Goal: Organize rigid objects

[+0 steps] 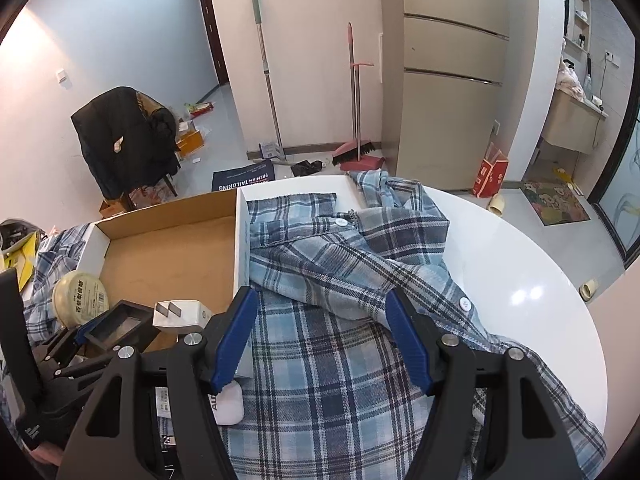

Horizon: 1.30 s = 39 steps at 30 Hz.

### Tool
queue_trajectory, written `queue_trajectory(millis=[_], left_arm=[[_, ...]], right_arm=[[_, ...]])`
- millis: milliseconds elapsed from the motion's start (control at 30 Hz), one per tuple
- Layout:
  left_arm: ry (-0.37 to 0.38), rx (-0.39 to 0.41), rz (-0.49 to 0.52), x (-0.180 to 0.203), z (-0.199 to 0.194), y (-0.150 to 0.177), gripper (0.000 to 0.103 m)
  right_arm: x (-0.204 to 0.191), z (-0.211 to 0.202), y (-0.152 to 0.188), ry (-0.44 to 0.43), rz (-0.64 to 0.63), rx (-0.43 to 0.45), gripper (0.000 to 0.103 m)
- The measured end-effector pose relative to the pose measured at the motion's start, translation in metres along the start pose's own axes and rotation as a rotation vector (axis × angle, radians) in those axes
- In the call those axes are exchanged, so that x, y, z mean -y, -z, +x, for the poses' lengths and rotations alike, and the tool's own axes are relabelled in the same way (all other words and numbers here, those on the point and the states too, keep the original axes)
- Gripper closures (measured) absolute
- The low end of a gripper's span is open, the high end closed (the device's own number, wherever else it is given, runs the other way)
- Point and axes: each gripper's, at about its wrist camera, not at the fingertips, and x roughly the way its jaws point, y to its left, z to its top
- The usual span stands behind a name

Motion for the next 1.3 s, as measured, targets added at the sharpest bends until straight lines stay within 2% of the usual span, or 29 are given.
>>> queue_trajectory(millis=[200, 267, 300, 400, 500, 600, 700, 767, 800, 867, 1000, 1100, 1167, 1300], left_arm=[[0.011, 0.048, -0.029, 0.0, -0.023, -0.008, 0.031], [0.049, 0.129, -0.037, 0.0, -0.053, -0.016, 0.031], [0.049, 0.173, -0.028, 0.001, -0.07, -0.019, 0.03], [0.029, 0.313, -0.002, 0.003, -0.119, -0.023, 0.017], [0.027, 0.45, 0.042, 0.007, -0.174, -0.02, 0.017], [0.013, 0.505, 0.086, 0.009, -0.211, -0.012, 0.016], [-0.042, 0.583, 0.118, 0.006, -0.247, 0.007, 0.014], [-0.058, 0.639, 0.113, 0.001, -0.268, 0.022, 0.009], [-0.064, 0.661, 0.107, -0.002, -0.276, 0.028, 0.0], [-0.078, 0.708, 0.092, -0.007, -0.288, 0.045, 0.0], [-0.09, 0.719, 0.103, -0.013, -0.294, 0.065, 0.0], [-0.073, 0.694, 0.082, -0.02, -0.291, 0.075, 0.0], [-0.065, 0.67, 0.067, -0.022, -0.285, 0.081, 0.0], [-0.046, 0.627, 0.067, -0.019, -0.27, 0.091, 0.0]], right_arm=[[-0.004, -0.008, -0.001, -0.005, -0.002, 0.014, 0.038], [-0.005, -0.014, -0.003, -0.012, 0.005, 0.032, 0.037], [-0.006, -0.019, -0.005, -0.017, 0.003, 0.042, 0.037], [-0.012, -0.042, -0.007, -0.025, -0.01, 0.089, 0.037], [-0.019, -0.074, -0.006, -0.037, -0.034, 0.152, 0.036], [-0.026, -0.104, 0.001, -0.062, -0.041, 0.207, 0.034], [-0.033, -0.127, 0.013, -0.102, -0.059, 0.238, 0.034], [-0.039, -0.14, 0.021, -0.118, -0.082, 0.265, 0.034], [-0.041, -0.147, 0.026, -0.121, -0.093, 0.28, 0.034], [-0.046, -0.159, 0.035, -0.136, -0.11, 0.304, 0.034], [-0.05, -0.176, 0.055, -0.183, -0.14, 0.366, 0.029], [-0.054, -0.18, 0.069, -0.179, -0.171, 0.417, 0.02], [-0.055, -0.179, 0.076, -0.17, -0.182, 0.437, 0.011], [-0.051, -0.173, 0.089, -0.197, -0.165, 0.45, 0.007]])
